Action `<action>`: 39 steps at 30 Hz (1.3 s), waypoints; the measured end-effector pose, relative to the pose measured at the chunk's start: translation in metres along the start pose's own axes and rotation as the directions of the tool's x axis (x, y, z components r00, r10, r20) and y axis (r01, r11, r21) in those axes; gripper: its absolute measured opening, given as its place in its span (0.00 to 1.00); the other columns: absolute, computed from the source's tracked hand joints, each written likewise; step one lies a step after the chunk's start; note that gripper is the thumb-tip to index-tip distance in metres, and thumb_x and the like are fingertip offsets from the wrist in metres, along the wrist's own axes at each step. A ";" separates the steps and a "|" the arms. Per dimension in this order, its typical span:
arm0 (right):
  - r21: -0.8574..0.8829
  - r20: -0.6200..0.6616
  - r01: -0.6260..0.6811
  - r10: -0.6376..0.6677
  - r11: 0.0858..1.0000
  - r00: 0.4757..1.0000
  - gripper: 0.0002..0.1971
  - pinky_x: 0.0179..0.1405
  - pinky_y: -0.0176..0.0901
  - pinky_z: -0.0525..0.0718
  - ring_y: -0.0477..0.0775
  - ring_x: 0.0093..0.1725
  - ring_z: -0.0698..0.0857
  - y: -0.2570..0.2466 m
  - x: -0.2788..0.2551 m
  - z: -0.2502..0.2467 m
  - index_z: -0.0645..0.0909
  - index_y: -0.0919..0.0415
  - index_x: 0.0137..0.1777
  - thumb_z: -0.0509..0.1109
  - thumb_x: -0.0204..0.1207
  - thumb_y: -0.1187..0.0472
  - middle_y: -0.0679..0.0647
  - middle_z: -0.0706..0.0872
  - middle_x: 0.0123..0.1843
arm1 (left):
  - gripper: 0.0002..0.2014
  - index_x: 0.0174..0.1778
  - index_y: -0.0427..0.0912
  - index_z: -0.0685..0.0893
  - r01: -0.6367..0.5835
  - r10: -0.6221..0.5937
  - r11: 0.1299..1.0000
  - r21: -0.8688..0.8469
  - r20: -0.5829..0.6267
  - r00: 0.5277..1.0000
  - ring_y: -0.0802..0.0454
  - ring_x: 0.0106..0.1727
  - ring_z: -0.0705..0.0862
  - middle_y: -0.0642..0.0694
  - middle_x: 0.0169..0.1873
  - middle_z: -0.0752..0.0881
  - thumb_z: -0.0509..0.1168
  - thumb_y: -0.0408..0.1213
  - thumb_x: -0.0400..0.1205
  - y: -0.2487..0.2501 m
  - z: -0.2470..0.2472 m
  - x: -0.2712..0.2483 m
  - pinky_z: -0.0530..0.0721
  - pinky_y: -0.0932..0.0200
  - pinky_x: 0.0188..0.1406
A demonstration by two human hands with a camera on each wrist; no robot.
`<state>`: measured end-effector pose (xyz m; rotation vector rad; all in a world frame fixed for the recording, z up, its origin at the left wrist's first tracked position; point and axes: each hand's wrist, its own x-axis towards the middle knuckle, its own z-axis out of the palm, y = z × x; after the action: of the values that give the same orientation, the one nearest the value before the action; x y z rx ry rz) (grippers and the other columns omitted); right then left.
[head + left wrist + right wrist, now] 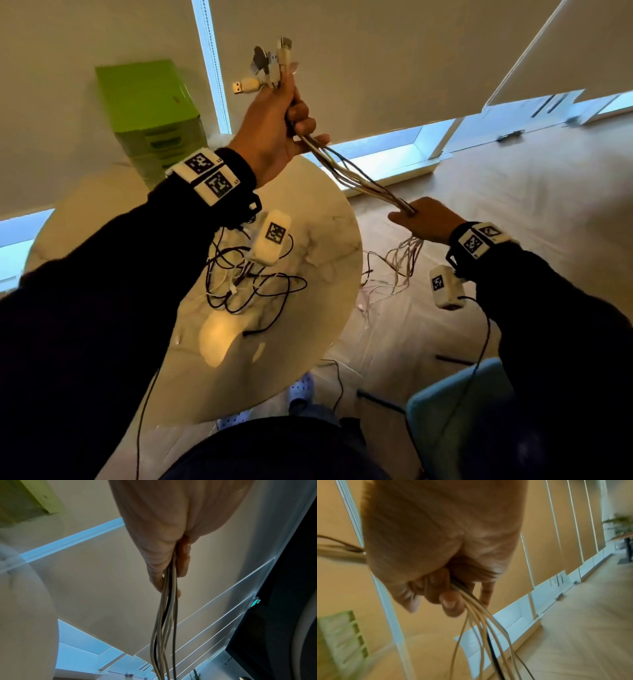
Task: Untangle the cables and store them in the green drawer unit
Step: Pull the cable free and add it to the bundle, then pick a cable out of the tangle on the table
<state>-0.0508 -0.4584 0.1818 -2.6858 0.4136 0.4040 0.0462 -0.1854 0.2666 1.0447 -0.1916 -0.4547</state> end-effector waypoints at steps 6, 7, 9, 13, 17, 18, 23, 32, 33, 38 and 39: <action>-0.106 0.079 0.224 -0.217 0.969 0.973 0.15 0.36 0.48 0.75 0.59 0.38 0.80 0.033 -0.008 0.060 0.71 0.56 0.38 0.69 0.79 0.48 0.51 0.79 0.33 | 0.19 0.38 0.44 0.68 -0.184 0.186 0.982 0.040 -0.051 0.981 0.57 0.27 0.67 0.54 0.25 0.67 0.48 0.45 0.94 -0.005 0.037 0.032 0.77 0.58 0.36; -0.082 0.110 0.244 -0.234 0.966 0.966 0.16 0.34 0.47 0.72 0.58 0.37 0.79 0.037 -0.007 0.072 0.70 0.56 0.37 0.70 0.78 0.48 0.50 0.78 0.32 | 0.18 0.38 0.45 0.67 -0.212 0.215 0.976 0.053 -0.061 0.975 0.57 0.27 0.66 0.54 0.25 0.67 0.47 0.45 0.94 -0.004 0.042 0.039 0.74 0.60 0.34; -0.047 0.150 0.210 -0.201 0.977 0.968 0.17 0.38 0.48 0.74 0.57 0.37 0.79 0.049 -0.002 0.085 0.68 0.55 0.35 0.70 0.78 0.48 0.50 0.77 0.33 | 0.18 0.37 0.45 0.66 -0.261 0.268 0.962 0.086 -0.083 0.960 0.56 0.27 0.64 0.54 0.25 0.67 0.48 0.45 0.94 0.001 0.049 0.051 0.71 0.60 0.32; -0.189 0.178 0.073 -0.039 0.979 0.983 0.12 0.55 0.51 0.77 0.66 0.55 0.84 0.091 0.010 0.070 0.76 0.56 0.41 0.66 0.82 0.50 0.60 0.86 0.47 | 0.18 0.36 0.45 0.64 -0.297 0.307 0.949 0.103 -0.100 0.946 0.55 0.28 0.62 0.52 0.26 0.65 0.48 0.44 0.93 0.010 0.051 0.071 0.69 0.59 0.32; -0.275 0.120 -0.067 0.103 0.959 0.987 0.22 0.62 0.53 0.79 0.65 0.64 0.83 0.123 0.025 0.044 0.74 0.57 0.63 0.74 0.75 0.47 0.59 0.86 0.61 | 0.15 0.42 0.45 0.66 -0.254 0.264 0.956 0.145 -0.055 0.963 0.56 0.28 0.63 0.54 0.26 0.65 0.47 0.45 0.93 -0.015 0.057 0.080 0.68 0.60 0.32; -0.295 0.144 -0.093 0.141 0.951 0.979 0.33 0.65 0.54 0.78 0.64 0.66 0.82 0.125 0.032 0.042 0.70 0.56 0.68 0.78 0.70 0.43 0.59 0.84 0.66 | 0.13 0.45 0.45 0.67 -0.231 0.239 0.964 0.130 -0.050 0.970 0.56 0.28 0.62 0.55 0.26 0.65 0.48 0.45 0.93 -0.025 0.060 0.082 0.67 0.60 0.32; 0.089 0.006 0.073 -0.074 0.993 0.997 0.69 0.82 0.57 0.62 0.60 0.84 0.61 0.083 0.053 0.019 0.50 0.56 0.87 0.83 0.51 0.29 0.57 0.60 0.86 | 0.12 0.42 0.48 0.66 -0.008 0.009 0.996 0.092 -0.015 1.000 0.57 0.27 0.62 0.57 0.22 0.65 0.52 0.41 0.93 -0.082 0.083 0.096 0.65 0.61 0.32; 0.739 -0.034 0.181 -0.233 0.649 0.972 0.11 0.51 0.41 0.80 0.52 0.42 0.85 -0.021 0.062 -0.005 0.79 0.68 0.49 0.62 0.85 0.60 0.59 0.86 0.42 | 0.14 0.44 0.45 0.70 0.052 -0.154 0.822 0.568 0.133 0.979 0.54 0.44 0.70 0.49 0.39 0.73 0.50 0.47 0.93 -0.107 0.098 0.095 0.71 0.63 0.48; 0.786 -0.025 0.137 -0.190 0.603 0.981 0.12 0.47 0.45 0.78 0.52 0.34 0.81 -0.022 0.063 -0.004 0.76 0.66 0.42 0.61 0.85 0.61 0.57 0.80 0.33 | 0.15 0.45 0.44 0.73 0.019 -0.130 0.805 0.593 0.145 0.981 0.53 0.47 0.72 0.48 0.43 0.75 0.49 0.47 0.93 -0.107 0.093 0.097 0.71 0.63 0.52; 0.915 -0.061 0.084 -0.072 0.395 0.996 0.07 0.41 0.46 0.77 0.47 0.28 0.75 -0.030 0.061 -0.016 0.76 0.60 0.39 0.64 0.79 0.61 0.49 0.73 0.26 | 0.23 0.71 0.47 0.74 0.072 -0.165 0.906 0.417 0.193 0.967 0.54 0.70 0.79 0.51 0.66 0.81 0.70 0.47 0.81 -0.146 0.045 0.094 0.76 0.52 0.71; 0.941 -0.056 0.075 -0.067 0.330 0.996 0.09 0.39 0.43 0.77 0.46 0.28 0.75 -0.033 0.057 -0.021 0.75 0.60 0.38 0.64 0.81 0.62 0.48 0.73 0.25 | 0.34 0.76 0.46 0.70 0.113 -0.241 0.883 0.455 0.233 0.942 0.53 0.74 0.77 0.49 0.71 0.79 0.74 0.47 0.76 -0.162 0.037 0.087 0.76 0.51 0.72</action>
<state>0.0177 -0.4508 0.1923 -1.4940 0.3591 0.0453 0.0661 -0.3213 0.1388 1.4450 -0.4724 -0.7549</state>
